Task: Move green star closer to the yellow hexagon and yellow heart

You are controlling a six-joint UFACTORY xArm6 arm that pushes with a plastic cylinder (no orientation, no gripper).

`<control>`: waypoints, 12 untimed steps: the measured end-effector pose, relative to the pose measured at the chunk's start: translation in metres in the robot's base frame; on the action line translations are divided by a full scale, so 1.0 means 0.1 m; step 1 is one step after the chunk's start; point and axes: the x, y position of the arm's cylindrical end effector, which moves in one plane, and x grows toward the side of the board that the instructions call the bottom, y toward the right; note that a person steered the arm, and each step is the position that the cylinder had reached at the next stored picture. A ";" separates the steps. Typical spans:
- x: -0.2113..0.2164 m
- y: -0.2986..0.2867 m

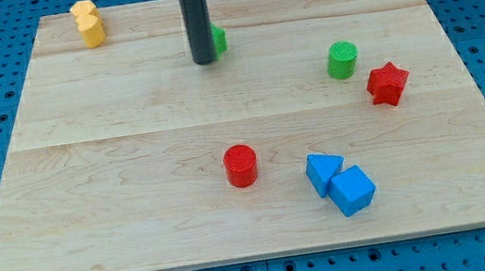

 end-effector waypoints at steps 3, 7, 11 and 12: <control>-0.15 0.80; -0.16 -0.06; -0.70 -0.10; -0.80 -0.05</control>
